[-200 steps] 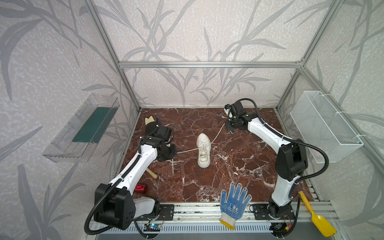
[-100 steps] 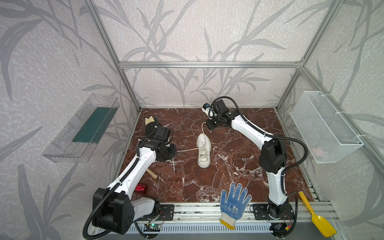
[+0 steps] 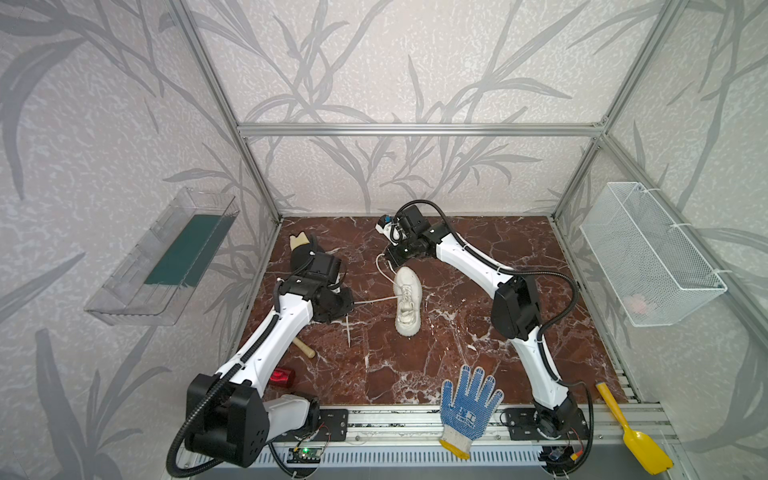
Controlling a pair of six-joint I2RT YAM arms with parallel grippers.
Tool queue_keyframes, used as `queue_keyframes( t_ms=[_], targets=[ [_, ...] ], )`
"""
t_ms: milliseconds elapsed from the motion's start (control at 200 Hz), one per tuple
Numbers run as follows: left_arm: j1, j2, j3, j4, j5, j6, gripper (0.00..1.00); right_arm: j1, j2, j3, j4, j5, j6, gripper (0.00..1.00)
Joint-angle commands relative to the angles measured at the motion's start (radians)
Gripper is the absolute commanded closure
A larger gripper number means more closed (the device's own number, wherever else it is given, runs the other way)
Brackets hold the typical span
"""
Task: Tie the shoes
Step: 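Hold both lace ends taut, stretching them away from the sneaker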
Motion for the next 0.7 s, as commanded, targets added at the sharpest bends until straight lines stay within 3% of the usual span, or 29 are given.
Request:
queue_keyframes(
  t_ms=[0, 175, 355, 590, 695],
  targets=[
    [0.010, -0.001, 0.023, -0.036, -0.065, -0.013, 1.00, -0.025, -0.143, -0.051, 0.020, 0.213, 0.019, 1.00],
    [0.053, -0.002, 0.040, -0.063, -0.101, -0.013, 1.00, -0.077, -0.389, -0.321, 0.036, 0.518, 0.064, 1.00],
    [0.065, 0.031, 0.094, -0.118, -0.052, 0.036, 1.00, -0.140, -0.654, -0.661, 0.119, 0.680, 0.105, 1.00],
    [0.071, 0.015, 0.136, -0.193, -0.022, 0.059, 1.00, -0.251, -0.756, -0.820, 0.138, 0.665, 0.151, 1.00],
    [0.072, -0.018, 0.123, -0.201, -0.071, 0.035, 1.00, -0.271, -0.743, -0.826, 0.117, 0.674, 0.158, 1.00]
  ],
)
